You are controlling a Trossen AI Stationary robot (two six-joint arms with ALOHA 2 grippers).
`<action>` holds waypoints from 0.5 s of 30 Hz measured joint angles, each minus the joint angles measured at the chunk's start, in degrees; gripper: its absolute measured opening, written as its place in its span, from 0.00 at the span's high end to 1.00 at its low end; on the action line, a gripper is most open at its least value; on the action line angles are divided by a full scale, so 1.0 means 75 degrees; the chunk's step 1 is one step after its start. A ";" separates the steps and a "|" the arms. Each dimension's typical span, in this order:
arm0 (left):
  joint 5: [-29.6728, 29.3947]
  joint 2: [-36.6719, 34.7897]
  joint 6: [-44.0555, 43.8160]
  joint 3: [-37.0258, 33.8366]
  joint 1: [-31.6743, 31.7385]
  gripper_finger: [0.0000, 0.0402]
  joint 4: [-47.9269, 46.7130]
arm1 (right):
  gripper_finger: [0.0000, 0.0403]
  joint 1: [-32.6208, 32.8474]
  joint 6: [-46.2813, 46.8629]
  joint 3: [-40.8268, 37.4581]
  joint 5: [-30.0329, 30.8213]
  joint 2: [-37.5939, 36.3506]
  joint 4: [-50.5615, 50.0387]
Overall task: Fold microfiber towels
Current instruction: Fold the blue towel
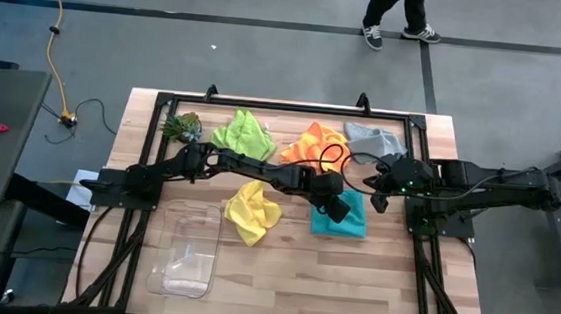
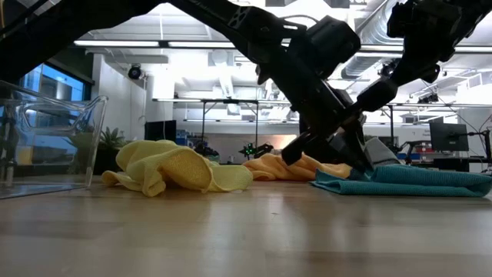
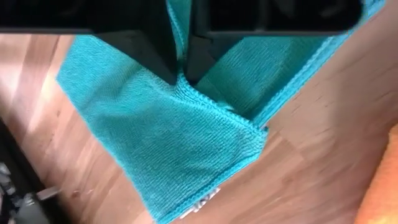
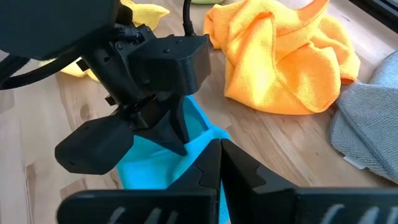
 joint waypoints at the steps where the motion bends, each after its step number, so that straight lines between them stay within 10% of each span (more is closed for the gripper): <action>1: 0.0025 0.0000 0.0000 0.0000 0.0000 0.97 0.0064 | 1.00 0.0000 0.0000 0.0000 -0.0002 0.0000 0.0000; 15: 0.0852 -0.0318 -0.0062 0.0029 0.0051 1.00 0.0132 | 1.00 0.0000 -0.0140 0.0000 -0.0004 0.0002 -0.0005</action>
